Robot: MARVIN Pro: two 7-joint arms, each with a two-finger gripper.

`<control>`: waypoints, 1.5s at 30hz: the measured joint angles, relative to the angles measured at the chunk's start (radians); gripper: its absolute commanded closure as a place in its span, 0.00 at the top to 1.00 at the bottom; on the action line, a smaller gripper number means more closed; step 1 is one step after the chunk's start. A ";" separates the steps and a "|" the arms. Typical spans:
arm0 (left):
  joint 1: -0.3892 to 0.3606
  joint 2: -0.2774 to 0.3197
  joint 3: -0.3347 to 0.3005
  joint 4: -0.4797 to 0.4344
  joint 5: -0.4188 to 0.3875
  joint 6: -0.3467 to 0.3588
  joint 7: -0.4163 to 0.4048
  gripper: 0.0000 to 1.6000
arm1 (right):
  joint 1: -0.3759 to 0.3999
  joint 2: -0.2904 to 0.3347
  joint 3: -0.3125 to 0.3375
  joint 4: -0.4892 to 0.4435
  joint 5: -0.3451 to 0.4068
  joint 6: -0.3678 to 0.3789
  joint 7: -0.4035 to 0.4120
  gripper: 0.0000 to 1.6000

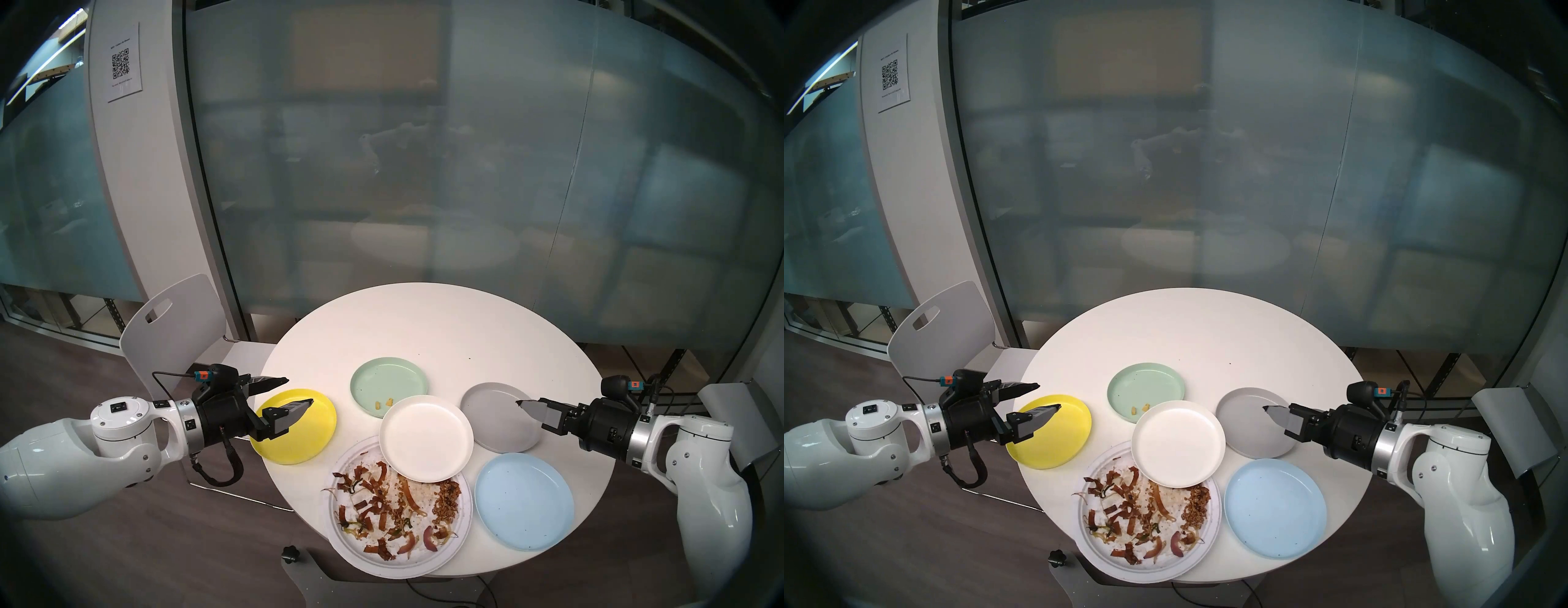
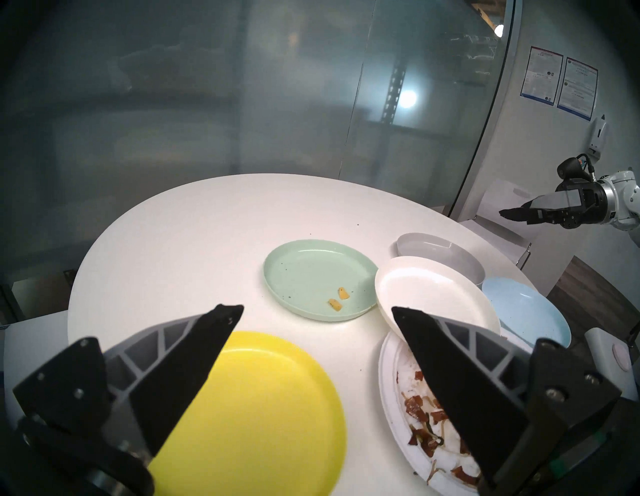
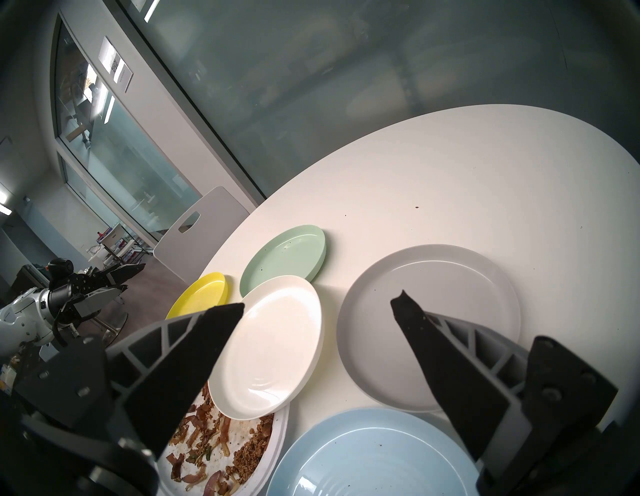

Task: Stack the plates into one stack

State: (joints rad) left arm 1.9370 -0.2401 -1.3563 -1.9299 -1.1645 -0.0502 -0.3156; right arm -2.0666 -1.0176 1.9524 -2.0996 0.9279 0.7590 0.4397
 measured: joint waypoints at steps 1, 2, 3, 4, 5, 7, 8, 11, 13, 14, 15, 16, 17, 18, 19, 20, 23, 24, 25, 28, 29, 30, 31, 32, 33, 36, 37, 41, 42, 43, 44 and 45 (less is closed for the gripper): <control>0.008 0.010 -0.008 0.014 -0.003 0.006 -0.013 1.00 | 0.000 0.000 0.000 0.000 0.000 0.000 0.000 1.00; 0.012 0.015 -0.011 0.023 -0.005 0.009 -0.019 1.00 | 0.000 0.000 0.000 0.000 0.000 0.000 0.000 1.00; 0.017 0.022 -0.015 0.034 -0.008 0.012 -0.027 1.00 | 0.000 0.000 0.000 0.000 0.000 0.000 0.000 1.00; 0.022 0.030 -0.019 0.049 -0.013 0.016 -0.034 1.00 | 0.000 0.000 0.000 0.000 0.000 0.000 0.000 1.00; 0.028 0.038 -0.022 0.069 -0.018 0.019 -0.041 1.00 | 0.000 0.000 0.000 0.000 0.000 0.000 0.000 1.00; 0.033 0.046 -0.025 0.089 -0.023 0.023 -0.048 1.00 | 0.000 0.000 0.000 0.000 0.000 0.000 0.000 1.00; 0.034 0.049 -0.026 0.100 -0.026 0.026 -0.050 1.00 | 0.000 0.000 0.000 0.000 0.000 0.000 0.000 1.00; 0.028 0.048 -0.025 0.137 -0.030 0.040 -0.054 1.00 | 0.000 0.000 0.000 0.000 0.000 0.000 0.000 1.00; 0.021 0.044 -0.023 0.153 -0.030 0.048 -0.055 1.00 | 0.000 0.000 0.000 0.000 0.000 0.000 0.000 1.00; 0.010 0.037 -0.018 0.170 -0.028 0.060 -0.058 1.00 | 0.000 0.000 0.000 0.000 0.000 0.000 0.000 1.00; 0.007 0.035 -0.016 0.173 -0.027 0.063 -0.059 1.00 | 0.000 0.000 0.000 0.000 0.000 0.000 0.000 1.00; -0.007 0.024 -0.006 0.187 -0.018 0.074 -0.062 1.00 | 0.000 0.000 0.000 0.000 0.000 0.000 0.000 1.00; -0.011 0.021 -0.002 0.191 -0.014 0.078 -0.062 1.00 | 0.000 0.000 0.000 0.000 0.000 0.000 0.000 1.00; -0.019 0.015 0.006 0.198 -0.005 0.085 -0.065 1.00 | 0.000 0.000 0.000 0.000 0.000 0.000 0.000 1.00; -0.031 0.005 0.018 0.206 0.005 0.097 -0.069 1.00 | 0.000 0.000 0.000 0.000 0.000 0.000 0.000 1.00; -0.040 -0.003 0.028 0.212 0.013 0.106 -0.071 1.00 | 0.000 0.000 0.000 0.000 0.000 0.000 0.000 1.00; -0.069 -0.034 0.053 0.228 0.042 0.138 -0.077 1.00 | 0.000 0.000 0.000 0.000 0.000 0.000 0.000 1.00; -0.084 -0.049 0.065 0.237 0.057 0.150 -0.078 1.00 | 0.000 0.000 0.000 0.000 0.000 0.000 0.000 1.00; -0.088 -0.053 0.068 0.240 0.061 0.154 -0.078 1.00 | 0.000 0.000 0.000 0.000 0.000 0.000 0.000 1.00; -0.119 -0.087 0.088 0.260 0.088 0.175 -0.078 1.00 | 0.000 0.000 0.000 0.000 0.000 0.000 0.000 1.00; -0.127 -0.096 0.091 0.265 0.094 0.180 -0.077 0.98 | 0.000 0.000 0.000 0.000 0.000 0.000 0.000 1.00; -0.137 -0.107 0.096 0.272 0.102 0.187 -0.076 0.97 | 0.000 0.000 0.000 0.000 0.000 0.000 0.000 1.00; -0.146 -0.114 0.101 0.277 0.108 0.191 -0.074 0.97 | 0.000 0.000 0.000 0.000 0.000 0.000 0.000 1.00; -0.154 -0.121 0.105 0.282 0.115 0.196 -0.072 0.95 | 0.000 0.000 0.000 0.000 0.000 0.000 0.000 1.00; -0.164 -0.130 0.110 0.289 0.124 0.201 -0.069 0.93 | 0.000 0.000 0.000 0.000 0.000 0.000 0.000 1.00; -0.198 -0.158 0.131 0.310 0.156 0.216 -0.056 0.89 | 0.000 0.000 0.000 0.000 0.000 0.000 0.000 1.00; -0.210 -0.168 0.139 0.318 0.165 0.221 -0.051 0.89 | 0.000 0.000 0.000 0.000 0.000 0.000 0.000 1.00; -0.242 -0.196 0.159 0.340 0.189 0.235 -0.041 0.84 | 0.000 0.000 0.000 0.000 0.000 0.000 0.000 1.00; -0.250 -0.203 0.164 0.346 0.194 0.239 -0.039 0.84 | 0.000 0.000 0.000 0.000 0.000 0.000 0.000 1.00; -0.258 -0.209 0.168 0.352 0.199 0.241 -0.038 0.74 | 0.000 0.000 0.000 0.000 0.000 0.000 0.000 1.00; -0.270 -0.220 0.175 0.363 0.208 0.246 -0.036 0.69 | 0.000 0.000 0.000 0.000 0.000 0.000 0.000 1.00; -0.275 -0.224 0.178 0.368 0.211 0.248 -0.035 0.69 | 0.000 0.000 0.000 0.000 0.000 0.000 0.000 1.00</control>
State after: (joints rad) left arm 1.6616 -0.4641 -1.1783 -1.5618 -0.9535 0.1978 -0.3508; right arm -2.0668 -1.0181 1.9525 -2.0991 0.9279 0.7591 0.4398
